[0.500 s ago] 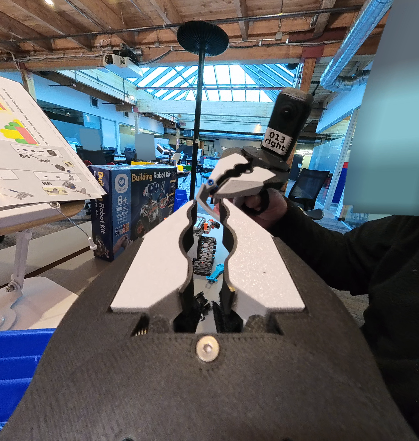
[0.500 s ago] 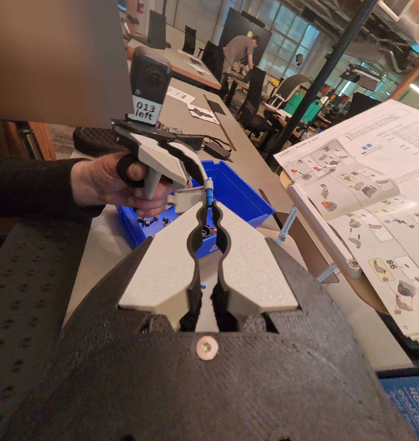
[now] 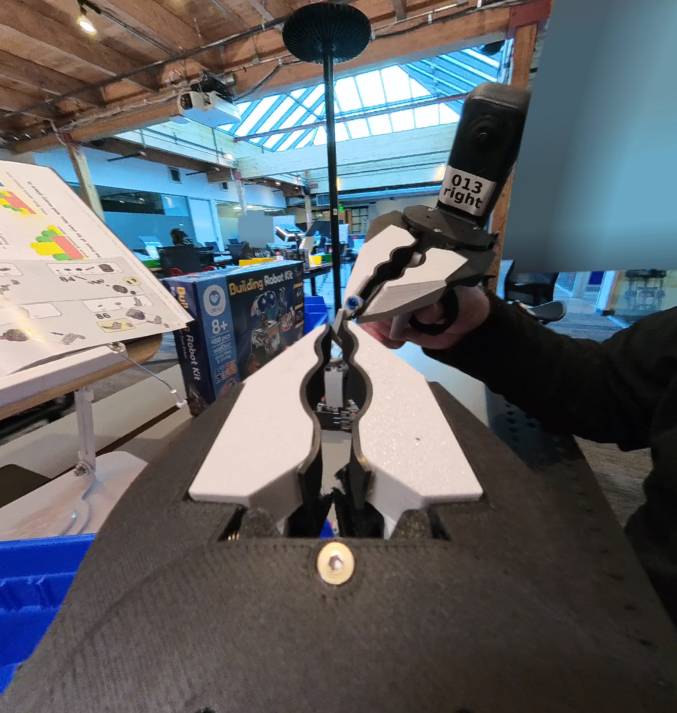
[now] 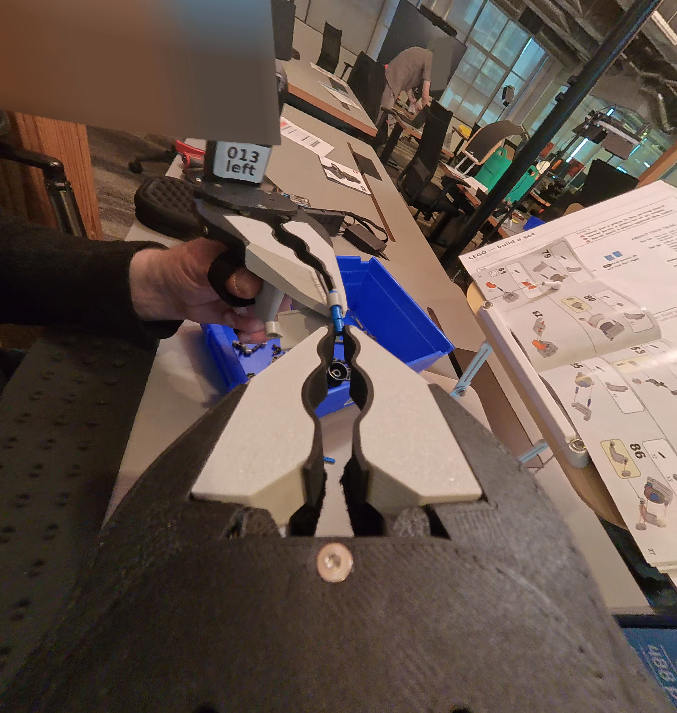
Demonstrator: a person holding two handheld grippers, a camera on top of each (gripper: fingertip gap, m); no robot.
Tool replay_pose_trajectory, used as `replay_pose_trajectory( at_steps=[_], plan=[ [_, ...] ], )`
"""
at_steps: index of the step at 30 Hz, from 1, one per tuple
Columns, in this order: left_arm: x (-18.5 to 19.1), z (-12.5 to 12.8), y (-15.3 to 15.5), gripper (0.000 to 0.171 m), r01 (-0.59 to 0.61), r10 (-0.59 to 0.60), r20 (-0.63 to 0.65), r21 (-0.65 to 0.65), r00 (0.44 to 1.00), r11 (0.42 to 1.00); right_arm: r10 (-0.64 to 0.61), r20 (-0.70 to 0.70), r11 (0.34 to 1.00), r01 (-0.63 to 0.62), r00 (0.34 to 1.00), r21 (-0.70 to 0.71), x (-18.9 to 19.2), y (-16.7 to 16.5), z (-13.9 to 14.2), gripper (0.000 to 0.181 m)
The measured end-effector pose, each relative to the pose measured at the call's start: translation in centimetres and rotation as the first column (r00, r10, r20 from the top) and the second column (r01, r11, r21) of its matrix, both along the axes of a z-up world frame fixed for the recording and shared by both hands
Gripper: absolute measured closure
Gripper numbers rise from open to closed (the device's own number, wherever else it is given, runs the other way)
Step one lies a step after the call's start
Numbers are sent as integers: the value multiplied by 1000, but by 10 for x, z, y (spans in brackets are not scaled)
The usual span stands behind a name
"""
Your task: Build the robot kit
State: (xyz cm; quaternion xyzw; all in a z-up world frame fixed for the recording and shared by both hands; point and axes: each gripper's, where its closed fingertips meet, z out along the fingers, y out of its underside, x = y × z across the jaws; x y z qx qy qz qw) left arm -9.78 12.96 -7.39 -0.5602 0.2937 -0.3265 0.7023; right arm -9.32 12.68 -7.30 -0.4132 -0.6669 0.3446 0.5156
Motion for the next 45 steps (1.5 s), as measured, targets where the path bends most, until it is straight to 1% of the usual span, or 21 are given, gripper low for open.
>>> replay_pose_trajectory(
  at_steps=[2, 4, 6, 9, 13, 16, 18, 21, 23, 25, 26, 27, 29, 31, 33, 35, 37, 39, 41, 43, 45],
  plan=[
    [-1, -1, 1, 169, -44, 45, -36, 31, 998, 999, -14, 7, 1000, 14, 1000, 22, 0, 1, -1, 179],
    [-1, 1, 1, 169, -61, 63, -38, 48, 997, 997, -24, -1, 998, 24, 1000, 56, 0, 1, 0, 179],
    [-3, 2, 2, 168, -56, 57, -26, 40, 998, 998, -41, -5, 994, 41, 999, 97, -1, 2, 1, 179],
    [-4, 2, 2, 159, -30, 30, -2, 18, 1000, 999, -84, -2, 981, 83, 996, 176, -2, 5, -1, 180],
    [-5, 3, 3, 157, -19, 19, 21, 3, 1000, 1000, -109, -27, 975, 112, 994, 192, -2, 9, 2, 180],
    [-11, 4, 5, 152, -34, 34, 36, -3, 999, 999, -178, -72, 931, 192, 981, 311, 0, 16, 8, 180],
    [-11, 6, 3, 151, -17, 17, 50, -8, 999, 1000, -211, -116, 865, 240, 971, 441, 1, 18, 13, 180],
    [-9, 4, 4, 151, -19, 19, 28, -10, 999, 1000, -190, -143, 794, 238, 971, 560, -2, 8, 13, 180],
    [-4, 1, 4, 153, -7, 7, 2, -12, 1000, 1000, -168, -147, 774, 223, 975, 593, -3, 2, 12, 180],
    [-2, -1, 3, 161, -9, 9, -19, -6, 1000, 1000, -153, -144, 783, 209, 978, 586, -4, -1, 12, 180],
    [-3, -1, 3, 168, -15, 15, -23, -1, 1000, 1000, -141, -144, 793, 199, 979, 576, -4, -2, 12, 180],
    [-3, 0, 1, 170, -1, 1, -16, 5, 1000, 1000, -133, -144, 809, 191, 981, 556, -3, -3, 13, 179],
    [-7, 4, 1, 171, -8, 8, 11, 6, 1000, 1000, -122, -139, 846, 176, 983, 503, -3, -2, 13, 177],
    [-11, 4, 3, 171, -37, 37, -4, 17, 999, 999, -101, -125, 889, 146, 987, 434, -3, -4, 12, 172],
    [-14, 8, 2, 171, -68, 68, -2, 51, 998, 996, -82, -106, 932, 114, 991, 345, -2, -4, 12, 172],
    [-18, 9, 4, 171, -138, 142, -33, 97, 989, 986, -67, -110, 967, 91, 992, 238, 0, -4, 15, 168],
    [-21, 13, 3, 171, -220, 238, -82, 189, 968, 957, -58, -91, 993, 67, 994, 98, 0, -4, 15, 163],
    [-20, 13, 3, 171, -294, 346, -149, 285, 926, 912, -56, -81, 998, 55, 995, -9, -4, -6, 14, 155],
    [-16, 11, 3, 171, -326, 412, -203, 353, 888, 877, -71, -81, 996, 67, 994, -55, -8, -6, 12, 155],
    [-15, 10, 3, 171, -349, 453, -222, 387, 863, 854, -67, -88, 995, 60, 994, -78, -10, -9, 11, 159],
    [-18, 11, 4, 171, -379, 496, -228, 412, 838, 829, -96, -85, 990, 86, 992, -116, -12, -6, 10, 160]
  ],
)
